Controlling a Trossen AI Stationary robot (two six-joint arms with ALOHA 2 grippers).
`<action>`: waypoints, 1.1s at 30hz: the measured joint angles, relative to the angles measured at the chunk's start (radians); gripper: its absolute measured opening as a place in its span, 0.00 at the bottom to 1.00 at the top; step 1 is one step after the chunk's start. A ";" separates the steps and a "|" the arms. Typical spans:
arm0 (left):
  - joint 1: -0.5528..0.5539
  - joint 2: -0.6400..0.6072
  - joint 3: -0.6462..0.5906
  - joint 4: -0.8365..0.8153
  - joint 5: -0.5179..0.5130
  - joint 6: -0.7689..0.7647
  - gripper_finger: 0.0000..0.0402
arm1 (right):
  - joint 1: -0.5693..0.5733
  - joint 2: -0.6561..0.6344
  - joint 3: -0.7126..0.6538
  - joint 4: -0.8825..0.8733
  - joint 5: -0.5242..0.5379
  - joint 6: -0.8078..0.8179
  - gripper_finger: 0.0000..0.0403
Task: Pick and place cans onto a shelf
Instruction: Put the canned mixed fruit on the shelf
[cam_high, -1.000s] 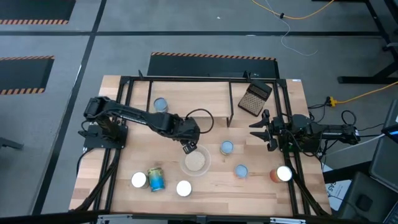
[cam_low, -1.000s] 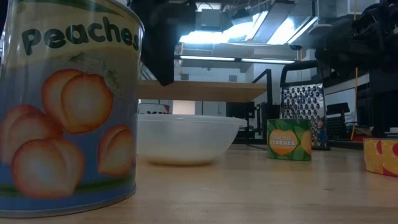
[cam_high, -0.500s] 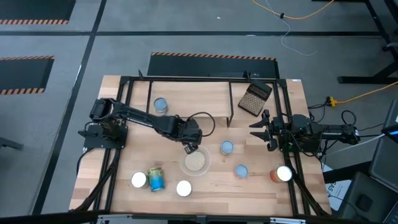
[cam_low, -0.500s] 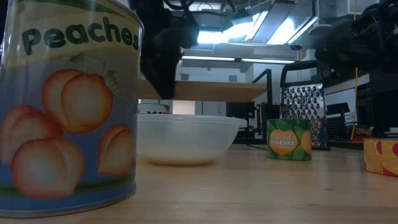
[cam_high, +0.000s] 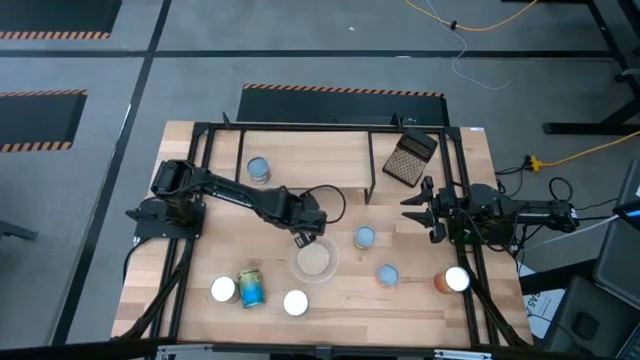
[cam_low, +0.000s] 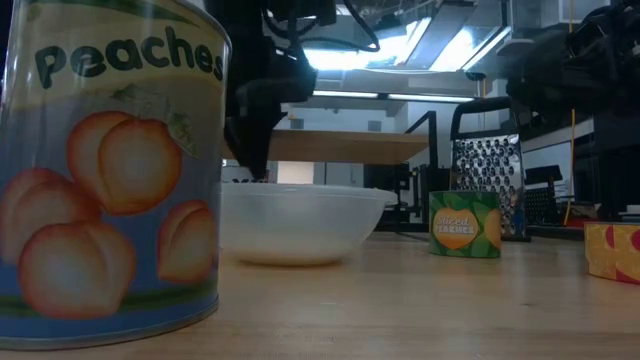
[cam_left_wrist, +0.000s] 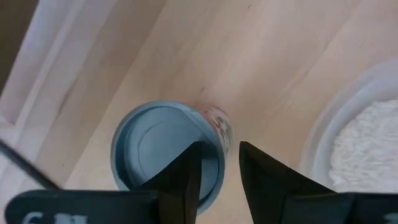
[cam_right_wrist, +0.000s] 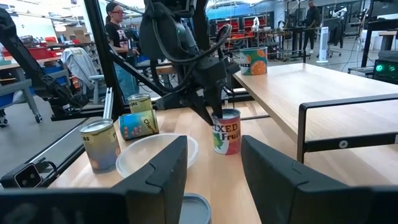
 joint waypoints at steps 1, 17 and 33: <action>0.000 0.003 0.000 -0.002 -0.007 0.000 0.25 | 0.000 0.000 0.000 0.003 0.000 0.000 0.39; -0.001 0.003 0.001 -0.011 0.002 0.000 0.04 | 0.000 0.001 0.000 0.004 0.000 0.000 0.39; -0.011 -0.073 -0.002 -0.014 0.048 0.056 0.01 | 0.000 0.001 0.000 0.004 0.000 0.000 0.39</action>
